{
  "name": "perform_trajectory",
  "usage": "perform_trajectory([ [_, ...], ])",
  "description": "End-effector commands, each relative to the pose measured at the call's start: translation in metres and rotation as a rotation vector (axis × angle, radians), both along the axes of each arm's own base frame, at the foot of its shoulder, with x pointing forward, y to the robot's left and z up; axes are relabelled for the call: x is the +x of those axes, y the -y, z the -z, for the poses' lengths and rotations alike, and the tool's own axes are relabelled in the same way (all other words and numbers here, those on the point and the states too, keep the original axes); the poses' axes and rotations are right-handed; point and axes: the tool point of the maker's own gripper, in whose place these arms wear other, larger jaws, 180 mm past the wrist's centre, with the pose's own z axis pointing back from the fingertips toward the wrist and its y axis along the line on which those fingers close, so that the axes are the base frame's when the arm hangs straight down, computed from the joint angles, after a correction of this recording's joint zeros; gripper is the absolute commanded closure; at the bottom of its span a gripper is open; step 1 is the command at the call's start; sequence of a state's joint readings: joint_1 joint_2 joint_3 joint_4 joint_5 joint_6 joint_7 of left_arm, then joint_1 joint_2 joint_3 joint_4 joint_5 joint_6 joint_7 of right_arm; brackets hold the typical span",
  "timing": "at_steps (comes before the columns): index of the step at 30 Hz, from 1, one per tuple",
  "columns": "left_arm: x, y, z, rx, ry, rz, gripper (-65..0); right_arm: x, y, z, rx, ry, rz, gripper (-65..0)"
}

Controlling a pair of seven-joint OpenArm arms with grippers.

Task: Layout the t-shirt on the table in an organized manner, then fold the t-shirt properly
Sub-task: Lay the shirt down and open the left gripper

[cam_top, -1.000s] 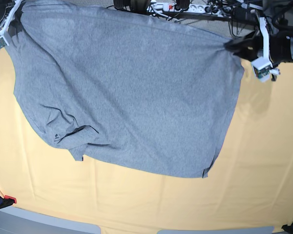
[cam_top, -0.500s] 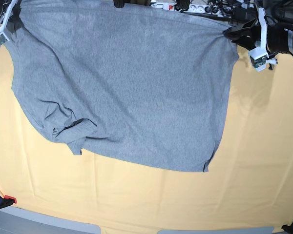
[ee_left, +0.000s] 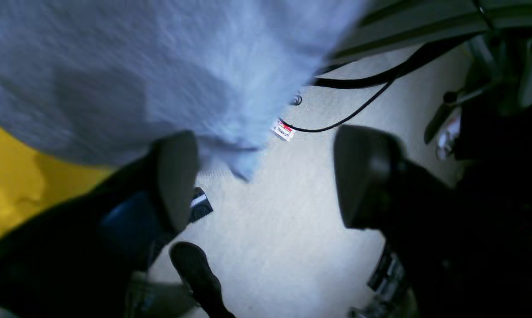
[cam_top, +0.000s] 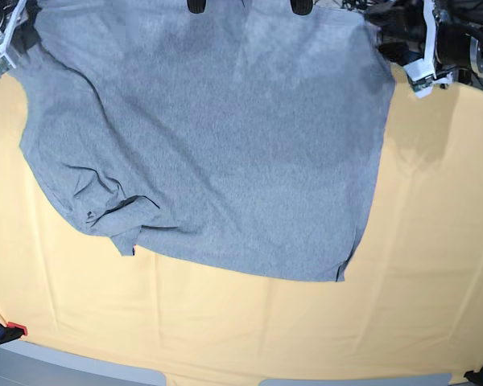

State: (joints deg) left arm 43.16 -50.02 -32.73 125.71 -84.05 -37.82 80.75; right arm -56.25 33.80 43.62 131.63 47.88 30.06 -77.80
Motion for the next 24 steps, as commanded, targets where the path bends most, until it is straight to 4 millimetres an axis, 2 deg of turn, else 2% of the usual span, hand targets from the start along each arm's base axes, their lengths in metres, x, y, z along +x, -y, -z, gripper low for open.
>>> perform_trajectory([
  [1, 0.004, 0.002, -0.007, -0.012, 0.027, 0.016, -49.5, 0.007, 0.003, -0.006, -0.023, 0.023, -0.010, -37.2],
  [6, 0.007, 0.001, -0.008, -0.009, 0.035, 0.016, -49.5, 0.023, 0.014, -0.012, -0.078, 0.084, 0.023, -37.7],
  [12, 0.042, 0.001, -0.023, -0.008, 0.177, 0.016, -49.4, 0.055, 0.012, -0.023, -0.067, 0.216, 0.015, -37.7],
  [18, 0.106, -0.023, -0.039, 0.136, 0.408, -0.086, -49.4, 0.068, 0.006, -0.028, -0.031, 0.298, 0.027, -37.7],
  [21, 0.150, -0.034, -0.059, 0.129, 0.567, -0.223, -49.4, 0.070, 0.006, -0.028, -0.028, 0.306, 0.025, -37.7],
  [24, 0.192, -0.061, -0.074, 0.095, 0.662, -0.428, -49.4, 0.069, 0.006, -0.028, -0.028, 0.305, 0.026, -37.7],
])
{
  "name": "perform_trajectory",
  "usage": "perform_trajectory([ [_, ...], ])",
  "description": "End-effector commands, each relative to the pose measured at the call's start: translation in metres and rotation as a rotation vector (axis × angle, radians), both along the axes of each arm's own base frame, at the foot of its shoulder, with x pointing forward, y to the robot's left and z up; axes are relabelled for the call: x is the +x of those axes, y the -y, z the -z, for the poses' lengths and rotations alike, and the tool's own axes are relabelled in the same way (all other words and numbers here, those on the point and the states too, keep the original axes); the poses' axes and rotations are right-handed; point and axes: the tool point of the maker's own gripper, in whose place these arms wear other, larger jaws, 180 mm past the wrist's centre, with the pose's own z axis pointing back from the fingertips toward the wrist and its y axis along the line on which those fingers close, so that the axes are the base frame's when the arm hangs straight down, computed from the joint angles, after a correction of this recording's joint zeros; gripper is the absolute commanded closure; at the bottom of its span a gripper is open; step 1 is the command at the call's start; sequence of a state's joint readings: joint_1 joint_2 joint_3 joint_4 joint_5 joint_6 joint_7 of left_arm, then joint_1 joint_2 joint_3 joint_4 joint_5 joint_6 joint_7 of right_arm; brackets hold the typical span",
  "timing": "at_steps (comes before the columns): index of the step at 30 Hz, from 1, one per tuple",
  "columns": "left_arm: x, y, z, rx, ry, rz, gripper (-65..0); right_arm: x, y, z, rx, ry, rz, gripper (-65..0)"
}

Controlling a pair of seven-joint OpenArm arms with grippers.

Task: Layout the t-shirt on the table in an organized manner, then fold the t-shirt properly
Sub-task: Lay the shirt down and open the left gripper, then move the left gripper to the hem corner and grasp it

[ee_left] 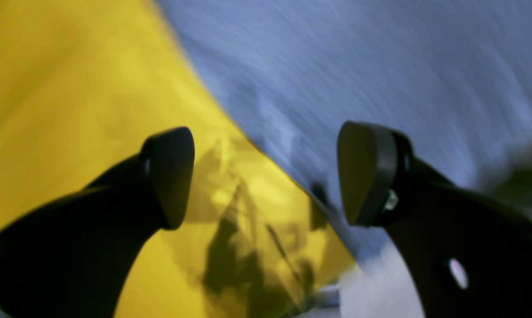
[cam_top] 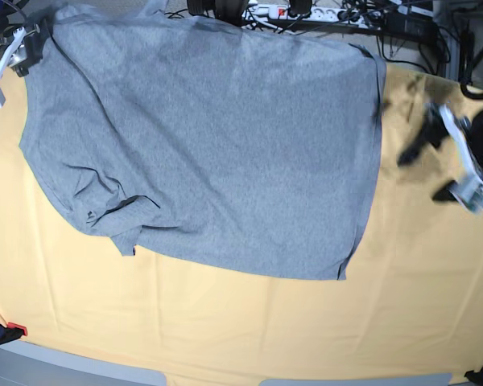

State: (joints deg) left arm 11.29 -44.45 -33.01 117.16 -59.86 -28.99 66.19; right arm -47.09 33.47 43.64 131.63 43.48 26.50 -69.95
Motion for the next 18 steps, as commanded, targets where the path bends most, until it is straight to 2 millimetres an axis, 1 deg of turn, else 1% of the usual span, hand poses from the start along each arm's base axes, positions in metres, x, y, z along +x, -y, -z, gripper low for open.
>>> perform_trajectory([
  [1, 0.016, -0.011, -0.013, -0.034, 0.055, -0.048, -49.4, 0.003, 0.001, -0.006, -0.016, 0.017, -0.012, -37.7],
  [4, 0.046, -0.038, -0.011, -0.195, 0.068, -0.166, -49.4, 0.005, 0.002, -0.007, -0.013, 0.025, -0.003, -37.7],
  [7, 0.070, -0.058, -0.003, -0.365, 0.042, -0.230, -49.4, 0.007, 0.000, -0.008, -0.006, 0.042, -0.005, -37.7],
  [10, 0.092, -0.070, 0.011, -0.477, -0.008, -0.262, -49.4, 0.008, 0.000, -0.008, -0.003, 0.049, -0.004, -37.7],
  [12, 0.106, -0.070, 0.021, -0.525, -0.044, -0.261, -49.4, 0.009, 0.000, -0.009, -0.002, 0.051, 0.001, -37.7],
  [14, 0.121, -0.064, 0.029, -0.558, -0.078, -0.248, -49.4, 0.009, 0.000, -0.009, -0.001, 0.055, 0.002, -37.7],
  [16, 0.137, -0.056, 0.032, -0.586, -0.102, -0.232, -49.4, 0.010, 0.000, -0.009, 0.002, 0.062, 0.003, -37.7],
  [18, 0.153, -0.046, 0.031, -0.615, -0.109, -0.223, -49.4, 0.010, 0.000, -0.009, 0.002, 0.062, 0.008, -37.7],
])
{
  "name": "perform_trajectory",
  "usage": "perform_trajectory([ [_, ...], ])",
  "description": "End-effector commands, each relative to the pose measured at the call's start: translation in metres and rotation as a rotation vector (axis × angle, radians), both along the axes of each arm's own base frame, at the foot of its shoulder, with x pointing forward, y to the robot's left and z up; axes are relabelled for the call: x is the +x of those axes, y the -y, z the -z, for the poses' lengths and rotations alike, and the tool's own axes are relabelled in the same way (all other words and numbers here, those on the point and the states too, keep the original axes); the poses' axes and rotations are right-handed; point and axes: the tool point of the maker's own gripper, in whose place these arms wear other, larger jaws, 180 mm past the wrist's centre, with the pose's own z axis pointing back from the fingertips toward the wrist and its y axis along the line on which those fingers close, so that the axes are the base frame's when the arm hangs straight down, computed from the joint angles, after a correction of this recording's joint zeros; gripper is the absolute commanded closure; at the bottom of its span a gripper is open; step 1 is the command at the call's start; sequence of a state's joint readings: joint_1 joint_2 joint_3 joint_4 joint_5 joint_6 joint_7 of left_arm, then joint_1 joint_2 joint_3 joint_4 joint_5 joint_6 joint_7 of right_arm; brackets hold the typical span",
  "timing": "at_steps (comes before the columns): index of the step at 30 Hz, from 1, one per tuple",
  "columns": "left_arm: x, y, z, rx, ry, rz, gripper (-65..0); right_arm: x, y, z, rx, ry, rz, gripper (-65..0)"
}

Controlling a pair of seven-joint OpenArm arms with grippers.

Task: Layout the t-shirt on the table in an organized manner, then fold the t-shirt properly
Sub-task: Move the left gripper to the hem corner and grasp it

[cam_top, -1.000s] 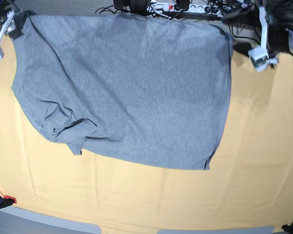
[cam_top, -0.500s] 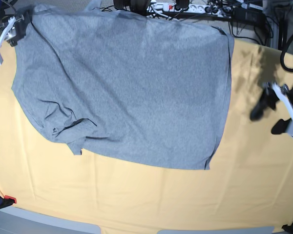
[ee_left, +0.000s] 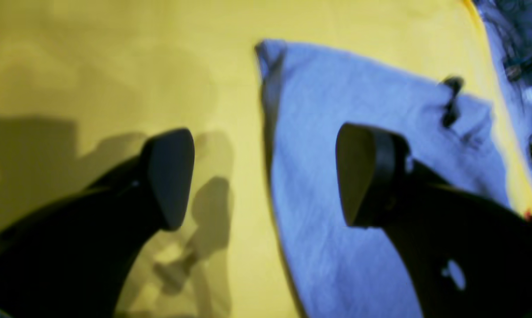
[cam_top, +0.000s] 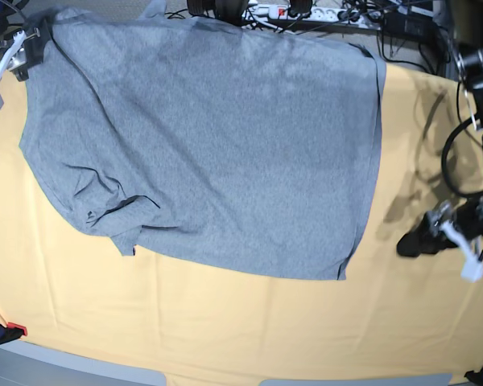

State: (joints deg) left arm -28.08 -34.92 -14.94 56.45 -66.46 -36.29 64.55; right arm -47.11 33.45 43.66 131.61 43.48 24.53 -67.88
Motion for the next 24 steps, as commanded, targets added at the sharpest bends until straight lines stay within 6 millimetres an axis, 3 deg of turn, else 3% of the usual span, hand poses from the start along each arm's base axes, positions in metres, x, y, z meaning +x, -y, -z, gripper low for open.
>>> perform_trajectory([
  [1, 0.017, -0.004, -0.029, -0.020, 0.078, -0.017, -49.4, 0.004, 0.001, -0.006, -0.015, 0.021, -0.014, -37.7],
  [5, 0.050, 0.010, -0.030, -0.026, 0.081, -0.052, -49.4, 0.004, 0.001, -0.006, -0.015, 0.021, -0.015, -37.7],
  [10, 0.070, 0.034, -0.010, -0.053, 0.047, -0.083, -49.4, 0.004, 0.001, -0.007, -0.015, 0.022, -0.006, -37.7],
  [16, 0.067, 0.068, 0.033, -0.103, -0.043, -0.072, -49.4, 0.004, 0.002, -0.006, -0.013, 0.022, 0.005, -37.7],
  [24, 0.053, 0.088, 0.065, -0.107, -0.107, -0.047, -49.4, 0.005, 0.003, -0.007, -0.010, 0.030, 0.014, -37.7],
])
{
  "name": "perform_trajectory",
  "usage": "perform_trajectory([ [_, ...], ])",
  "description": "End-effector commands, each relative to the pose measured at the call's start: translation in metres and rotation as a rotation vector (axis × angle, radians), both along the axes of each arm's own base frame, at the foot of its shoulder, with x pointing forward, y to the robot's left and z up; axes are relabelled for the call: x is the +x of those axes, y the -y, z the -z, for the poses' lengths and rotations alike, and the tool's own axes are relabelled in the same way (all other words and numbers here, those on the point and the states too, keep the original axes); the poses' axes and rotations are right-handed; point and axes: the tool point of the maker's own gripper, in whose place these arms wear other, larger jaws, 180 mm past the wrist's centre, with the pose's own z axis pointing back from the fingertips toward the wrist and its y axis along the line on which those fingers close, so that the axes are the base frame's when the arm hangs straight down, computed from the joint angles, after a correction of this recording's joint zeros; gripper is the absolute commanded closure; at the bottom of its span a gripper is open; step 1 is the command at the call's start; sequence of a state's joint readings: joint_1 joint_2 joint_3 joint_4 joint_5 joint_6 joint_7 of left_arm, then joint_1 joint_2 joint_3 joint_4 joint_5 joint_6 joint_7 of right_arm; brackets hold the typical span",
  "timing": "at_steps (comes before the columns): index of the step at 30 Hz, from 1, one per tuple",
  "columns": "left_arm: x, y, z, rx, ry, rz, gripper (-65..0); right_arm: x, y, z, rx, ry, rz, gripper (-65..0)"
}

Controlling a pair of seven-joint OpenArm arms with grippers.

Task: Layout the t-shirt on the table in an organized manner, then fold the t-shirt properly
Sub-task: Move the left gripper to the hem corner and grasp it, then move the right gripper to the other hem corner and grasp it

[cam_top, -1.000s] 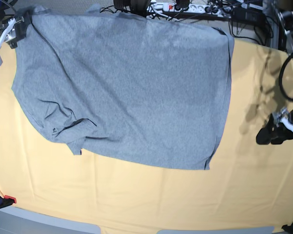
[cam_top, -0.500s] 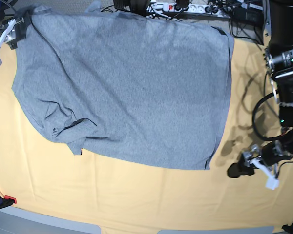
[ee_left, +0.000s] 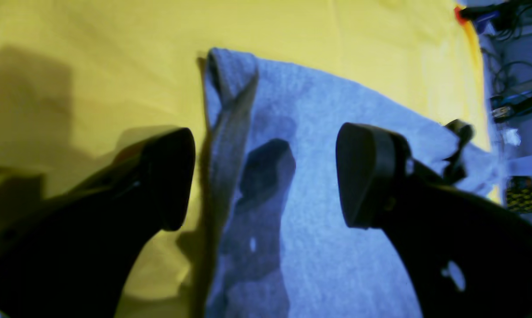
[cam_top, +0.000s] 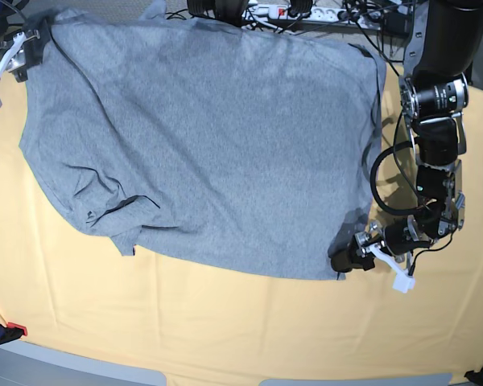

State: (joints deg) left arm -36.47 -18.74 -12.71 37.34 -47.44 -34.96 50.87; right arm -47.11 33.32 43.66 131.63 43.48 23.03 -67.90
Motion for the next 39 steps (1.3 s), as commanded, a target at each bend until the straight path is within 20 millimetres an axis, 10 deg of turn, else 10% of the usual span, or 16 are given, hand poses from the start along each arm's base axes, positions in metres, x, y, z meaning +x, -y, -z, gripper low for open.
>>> perform_trajectory([
  [1, 0.003, 0.003, -0.010, 0.004, 0.019, 0.029, -49.4, 0.005, 0.001, -0.007, -0.016, 0.023, -0.012, -37.7],
  [10, -0.009, 0.047, -0.024, -0.062, 0.033, 0.222, -47.2, 0.015, -0.003, -0.013, 0.004, 0.091, -0.024, -37.7],
  [16, 0.001, 0.045, -0.039, -0.051, 0.067, 0.221, 0.0, 0.044, -0.011, -0.032, 0.008, 0.224, -0.096, -37.7],
  [30, -0.010, 0.002, -0.018, 0.106, -0.004, 0.210, 0.0, 0.101, -0.036, -0.092, 0.021, 0.600, -0.251, -37.7],
  [39, -0.030, -0.032, -0.022, 0.104, -0.083, 0.218, 0.0, 0.151, -0.056, -0.033, 0.256, 0.519, -0.230, -37.7],
])
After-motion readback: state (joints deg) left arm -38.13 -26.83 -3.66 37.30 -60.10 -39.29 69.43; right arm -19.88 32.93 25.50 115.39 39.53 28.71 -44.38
